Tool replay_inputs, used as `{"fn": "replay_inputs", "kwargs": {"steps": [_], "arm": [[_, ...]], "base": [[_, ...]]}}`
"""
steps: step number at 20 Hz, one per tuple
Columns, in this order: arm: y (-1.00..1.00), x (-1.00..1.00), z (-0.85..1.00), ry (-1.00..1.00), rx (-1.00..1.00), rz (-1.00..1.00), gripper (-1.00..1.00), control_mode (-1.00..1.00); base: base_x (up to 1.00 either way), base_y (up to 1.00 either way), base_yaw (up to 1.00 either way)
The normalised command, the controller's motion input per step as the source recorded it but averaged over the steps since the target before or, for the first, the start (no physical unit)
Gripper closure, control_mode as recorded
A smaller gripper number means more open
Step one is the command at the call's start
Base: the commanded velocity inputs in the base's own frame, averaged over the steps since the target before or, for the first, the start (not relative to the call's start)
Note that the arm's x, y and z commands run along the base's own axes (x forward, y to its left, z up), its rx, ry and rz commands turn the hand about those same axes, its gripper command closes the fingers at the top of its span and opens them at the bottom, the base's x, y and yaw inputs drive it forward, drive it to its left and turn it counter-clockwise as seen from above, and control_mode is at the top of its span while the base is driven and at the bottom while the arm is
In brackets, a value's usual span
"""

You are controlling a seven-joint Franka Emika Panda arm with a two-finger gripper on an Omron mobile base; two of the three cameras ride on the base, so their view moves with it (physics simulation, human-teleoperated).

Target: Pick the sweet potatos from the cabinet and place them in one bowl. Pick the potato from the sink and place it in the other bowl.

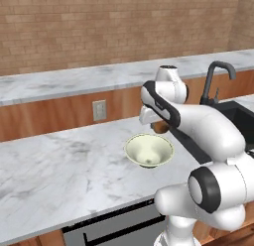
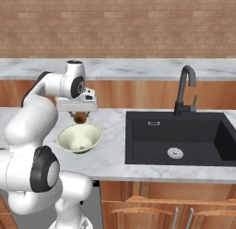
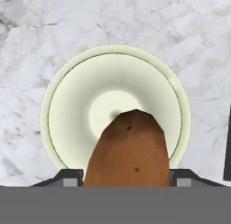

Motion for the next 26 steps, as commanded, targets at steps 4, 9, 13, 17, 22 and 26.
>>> {"fn": "replay_inputs", "kwargs": {"steps": [4, 9, 13, 17, 22, 26], "arm": [[0.06, -0.04, -0.42, 0.00, 0.00, 0.05, 1.00, -1.00], [0.20, 0.00, -0.33, 0.00, 0.00, 0.02, 1.00, -1.00], [0.23, 0.05, -0.07, 0.00, 0.00, 0.04, 1.00, -1.00], [0.07, 0.32, 0.00, 0.00, 0.00, 0.05, 1.00, -1.00], [0.05, 0.42, 0.00, 0.00, 0.00, 0.02, 1.00, -1.00], [0.01, 0.11, -0.02, 0.00, 0.00, 0.00, 1.00, -1.00]], "base": [[0.00, 0.00, 0.00], [0.00, 0.00, 0.00], [0.00, 0.00, 0.00], [0.00, 0.00, 0.00], [0.00, 0.00, 0.00], [0.00, 0.00, 0.00]]}}
